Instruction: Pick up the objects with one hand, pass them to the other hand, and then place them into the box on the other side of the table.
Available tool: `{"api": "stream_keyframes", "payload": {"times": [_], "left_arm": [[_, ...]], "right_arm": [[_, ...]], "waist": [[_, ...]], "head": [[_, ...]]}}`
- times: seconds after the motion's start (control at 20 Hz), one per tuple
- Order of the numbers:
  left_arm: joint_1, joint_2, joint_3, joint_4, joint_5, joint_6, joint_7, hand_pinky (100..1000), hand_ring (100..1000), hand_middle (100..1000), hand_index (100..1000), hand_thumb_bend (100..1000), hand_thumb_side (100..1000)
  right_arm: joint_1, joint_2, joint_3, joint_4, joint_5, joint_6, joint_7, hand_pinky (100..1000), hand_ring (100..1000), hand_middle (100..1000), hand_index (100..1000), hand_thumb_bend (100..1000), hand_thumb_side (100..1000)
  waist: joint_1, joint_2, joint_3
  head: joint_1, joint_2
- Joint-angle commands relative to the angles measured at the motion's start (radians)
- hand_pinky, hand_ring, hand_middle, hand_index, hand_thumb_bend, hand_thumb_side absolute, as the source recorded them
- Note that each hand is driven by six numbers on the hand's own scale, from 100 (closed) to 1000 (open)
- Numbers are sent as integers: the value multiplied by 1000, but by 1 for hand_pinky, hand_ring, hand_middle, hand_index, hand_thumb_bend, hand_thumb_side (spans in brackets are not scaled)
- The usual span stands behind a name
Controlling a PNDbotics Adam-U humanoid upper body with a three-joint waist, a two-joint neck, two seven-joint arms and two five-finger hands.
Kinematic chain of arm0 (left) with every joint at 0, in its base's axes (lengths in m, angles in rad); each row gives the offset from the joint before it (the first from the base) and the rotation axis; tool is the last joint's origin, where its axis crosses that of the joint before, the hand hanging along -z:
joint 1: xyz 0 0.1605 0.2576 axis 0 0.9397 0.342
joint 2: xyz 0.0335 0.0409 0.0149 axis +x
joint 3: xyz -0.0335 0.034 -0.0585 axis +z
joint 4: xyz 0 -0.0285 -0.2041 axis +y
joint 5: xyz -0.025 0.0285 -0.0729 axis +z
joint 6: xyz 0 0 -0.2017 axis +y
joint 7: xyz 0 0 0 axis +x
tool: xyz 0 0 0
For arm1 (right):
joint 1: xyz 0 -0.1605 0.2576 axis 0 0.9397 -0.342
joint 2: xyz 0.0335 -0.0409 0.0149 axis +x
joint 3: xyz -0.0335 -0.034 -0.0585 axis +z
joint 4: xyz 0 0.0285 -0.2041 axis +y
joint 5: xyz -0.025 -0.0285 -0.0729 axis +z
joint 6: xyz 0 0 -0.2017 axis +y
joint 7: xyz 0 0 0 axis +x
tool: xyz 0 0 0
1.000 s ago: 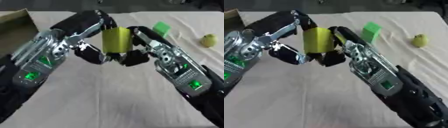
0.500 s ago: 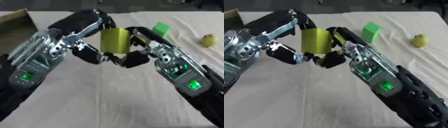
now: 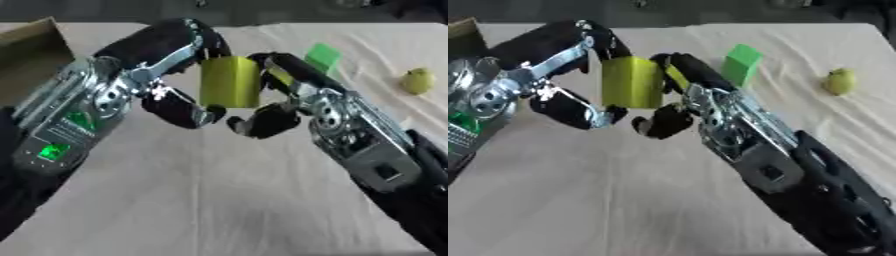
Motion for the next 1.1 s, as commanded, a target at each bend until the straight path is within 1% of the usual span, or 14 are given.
{"api": "stream_keyframes", "payload": {"times": [0.05, 0.45, 0.65, 1.0, 1.1], "left_arm": [[-11, 17, 19, -23, 16, -1, 1, 498, 632, 442, 501, 100, 125], [-3, 40, 33, -57, 53, -1, -5, 487, 627, 435, 495, 100, 124], [4, 53, 43, -66, 53, 7, -2, 485, 626, 432, 492, 100, 114], [25, 76, 72, -67, 41, 16, 15, 478, 626, 431, 492, 100, 114], [37, 84, 89, -68, 41, 22, 30, 469, 625, 429, 492, 100, 121]], "right_arm": [[-9, -10, -15, -16, 34, 60, 91, 793, 710, 682, 845, 462, 100], [-5, -13, -19, -11, 97, 60, 155, 794, 718, 696, 855, 500, 100], [-3, -17, -23, -15, 117, 60, 181, 795, 719, 697, 858, 503, 100], [2, -24, -36, -31, 136, 60, 202, 800, 722, 704, 860, 490, 100], [5, -27, -41, -37, 138, 60, 201, 804, 723, 706, 860, 484, 100]], "waist": [[1, -15, -1], [1, -16, 0], [1, -18, 0], [2, -18, 0], [2, -17, 1]], "head": [[4, -12], [3, -14], [4, -15], [4, -18], [4, -19]]}}
